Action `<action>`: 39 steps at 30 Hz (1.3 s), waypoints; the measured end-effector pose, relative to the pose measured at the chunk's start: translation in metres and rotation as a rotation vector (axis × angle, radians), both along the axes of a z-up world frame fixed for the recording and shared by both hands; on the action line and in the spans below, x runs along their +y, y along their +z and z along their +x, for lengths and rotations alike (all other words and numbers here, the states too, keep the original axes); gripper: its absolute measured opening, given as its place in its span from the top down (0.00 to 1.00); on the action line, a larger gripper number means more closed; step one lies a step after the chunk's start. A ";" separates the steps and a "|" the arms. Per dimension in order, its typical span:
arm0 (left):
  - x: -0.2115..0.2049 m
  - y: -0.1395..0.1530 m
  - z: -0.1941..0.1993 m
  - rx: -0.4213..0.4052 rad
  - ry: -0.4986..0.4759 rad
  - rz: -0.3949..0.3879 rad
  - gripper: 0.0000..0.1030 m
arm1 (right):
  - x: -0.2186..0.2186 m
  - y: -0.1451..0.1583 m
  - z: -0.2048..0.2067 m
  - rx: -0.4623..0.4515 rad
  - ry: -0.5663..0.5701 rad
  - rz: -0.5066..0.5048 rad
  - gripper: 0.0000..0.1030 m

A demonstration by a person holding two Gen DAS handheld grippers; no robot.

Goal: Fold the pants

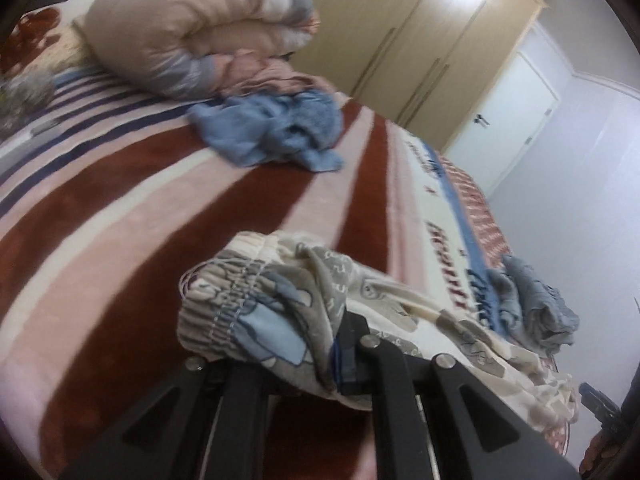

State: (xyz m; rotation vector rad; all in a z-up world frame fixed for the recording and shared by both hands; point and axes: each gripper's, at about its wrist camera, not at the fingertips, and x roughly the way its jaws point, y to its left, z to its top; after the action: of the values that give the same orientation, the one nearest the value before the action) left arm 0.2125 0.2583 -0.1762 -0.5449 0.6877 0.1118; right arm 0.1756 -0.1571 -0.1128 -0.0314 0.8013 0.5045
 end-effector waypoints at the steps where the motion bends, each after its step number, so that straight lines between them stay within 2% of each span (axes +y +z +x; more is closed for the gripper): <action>1: 0.007 -0.002 -0.005 0.003 0.021 0.013 0.93 | 0.001 -0.002 0.000 0.009 0.001 -0.002 0.61; 3: 0.026 -0.005 -0.015 0.013 0.079 0.048 0.93 | 0.006 -0.007 0.002 0.032 0.007 -0.010 0.60; 6: 0.056 -0.008 -0.029 0.020 0.133 0.033 0.93 | 0.018 -0.015 0.003 0.048 0.033 -0.029 0.60; 11: 0.051 -0.006 -0.035 0.029 0.075 0.089 0.91 | 0.047 -0.033 0.024 0.113 0.081 -0.008 0.60; 13: 0.048 -0.006 -0.035 0.016 0.058 0.065 0.84 | 0.071 -0.043 0.037 0.142 0.127 -0.008 0.60; 15: 0.049 -0.007 -0.034 0.005 0.042 0.019 0.68 | 0.089 -0.052 0.047 0.169 0.156 -0.006 0.61; 17: 0.049 -0.009 -0.033 0.010 0.037 0.002 0.63 | 0.105 -0.063 0.065 0.204 0.163 -0.014 0.61; 19: 0.051 -0.013 -0.033 0.021 0.043 -0.021 0.58 | 0.116 -0.074 0.084 0.225 0.142 -0.041 0.61; 21: 0.056 -0.019 -0.033 0.037 0.054 -0.048 0.47 | 0.124 -0.080 0.100 0.217 0.123 -0.076 0.61; 24: 0.060 -0.029 -0.033 0.068 0.078 -0.044 0.37 | 0.124 -0.087 0.121 0.223 0.073 -0.066 0.61; 27: 0.064 -0.041 -0.032 0.086 0.080 -0.083 0.34 | 0.122 -0.095 0.139 0.219 0.013 -0.105 0.60; 29: 0.065 -0.045 -0.030 0.084 0.086 -0.093 0.34 | 0.121 -0.102 0.147 0.238 -0.002 -0.102 0.60; 32: 0.066 -0.045 -0.026 0.069 0.099 -0.090 0.36 | 0.122 -0.096 0.145 0.220 -0.004 -0.091 0.60; 34: 0.066 -0.041 -0.025 0.054 0.109 -0.084 0.62 | 0.120 -0.085 0.137 0.195 0.007 -0.077 0.60; 35: 0.066 -0.040 -0.023 0.054 0.096 -0.088 0.81 | 0.118 -0.079 0.130 0.179 0.011 -0.071 0.60; 36: 0.064 -0.037 -0.020 0.052 0.075 -0.092 0.87 | 0.116 -0.072 0.124 0.162 0.014 -0.067 0.60; 39: 0.049 -0.019 -0.019 0.022 0.070 -0.001 0.91 | 0.102 -0.053 0.100 0.117 0.023 -0.041 0.60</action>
State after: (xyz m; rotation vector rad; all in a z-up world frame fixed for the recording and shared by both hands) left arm 0.1931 0.3077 -0.1955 -0.5693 0.6906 0.1832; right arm 0.2755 -0.0555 -0.1660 -0.0491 0.9261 0.5150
